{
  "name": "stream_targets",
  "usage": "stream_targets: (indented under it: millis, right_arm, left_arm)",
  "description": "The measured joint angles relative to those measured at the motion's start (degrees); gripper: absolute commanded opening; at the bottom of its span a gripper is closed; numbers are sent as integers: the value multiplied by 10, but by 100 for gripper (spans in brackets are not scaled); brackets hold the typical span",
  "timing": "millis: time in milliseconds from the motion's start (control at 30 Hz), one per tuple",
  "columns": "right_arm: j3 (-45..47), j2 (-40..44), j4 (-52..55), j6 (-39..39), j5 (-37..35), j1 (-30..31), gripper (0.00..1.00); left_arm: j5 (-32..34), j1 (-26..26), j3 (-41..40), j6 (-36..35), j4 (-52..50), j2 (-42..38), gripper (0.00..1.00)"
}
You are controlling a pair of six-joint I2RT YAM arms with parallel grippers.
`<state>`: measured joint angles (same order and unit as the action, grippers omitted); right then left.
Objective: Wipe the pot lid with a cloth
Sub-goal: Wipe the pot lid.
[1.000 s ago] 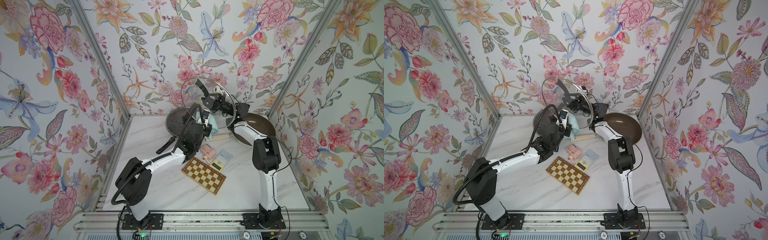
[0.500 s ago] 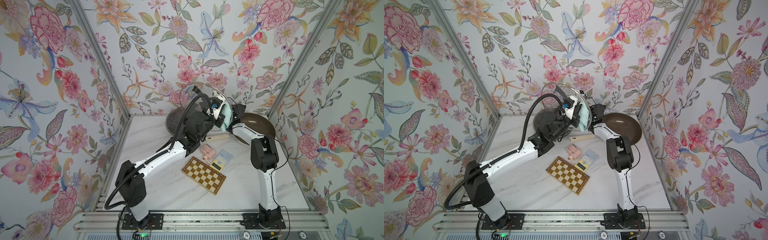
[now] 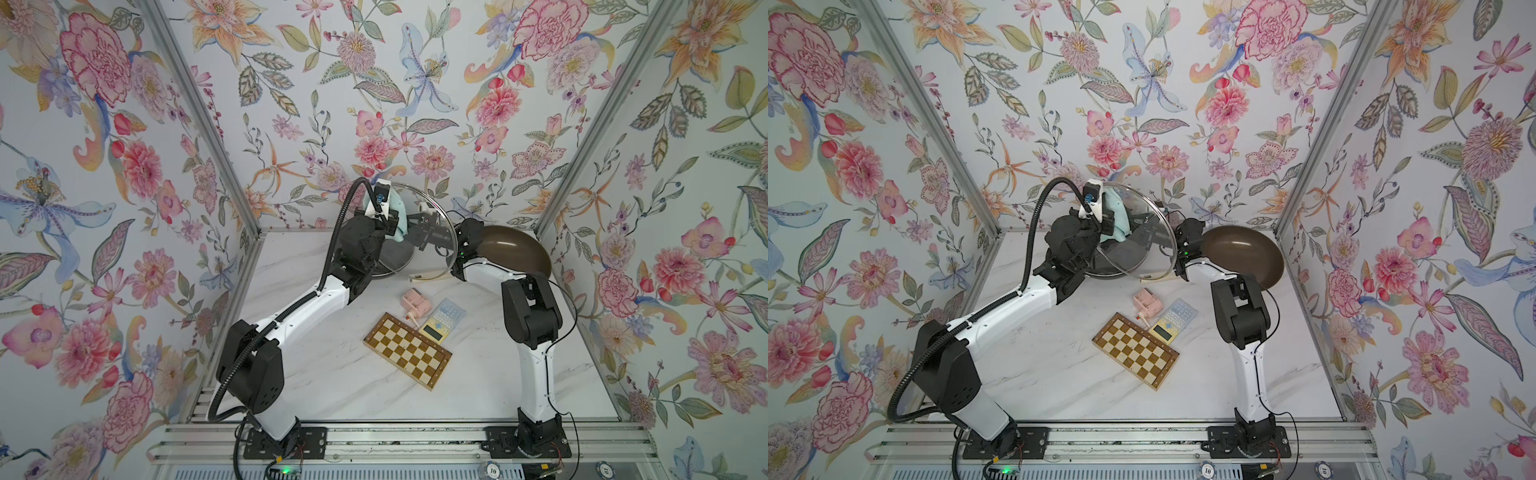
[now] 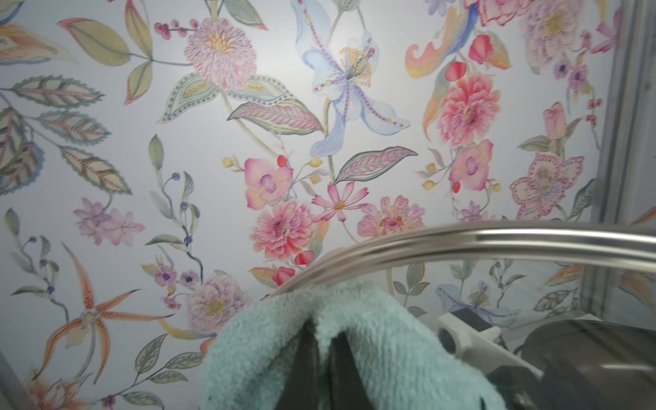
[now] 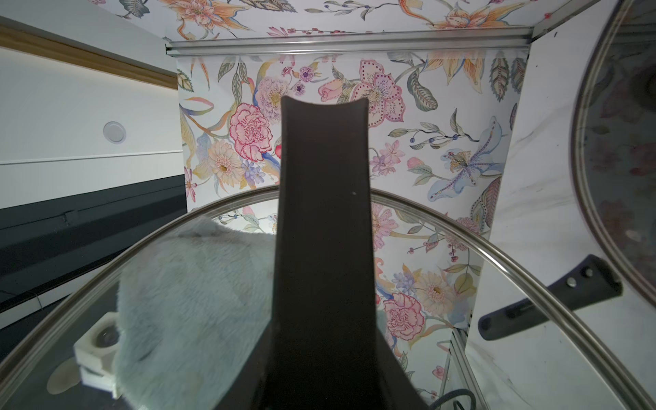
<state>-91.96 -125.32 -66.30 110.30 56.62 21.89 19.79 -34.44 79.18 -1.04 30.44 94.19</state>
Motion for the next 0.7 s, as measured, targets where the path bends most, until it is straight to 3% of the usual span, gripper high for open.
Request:
stream_targets:
  millis: [233,500,700]
  right_arm:
    - [-33,0,-40,1,13,-6,0]
    - [-51,0,-62,0,1,-14,0]
    - [-64,0,-59,1,-10,-17,0]
  left_arm:
    - [30,-10,-38,64,-23,-19,0]
    - [-56,-90,-13,63,-49,9,0]
    - [-76,-102,40,56,-57,12,0]
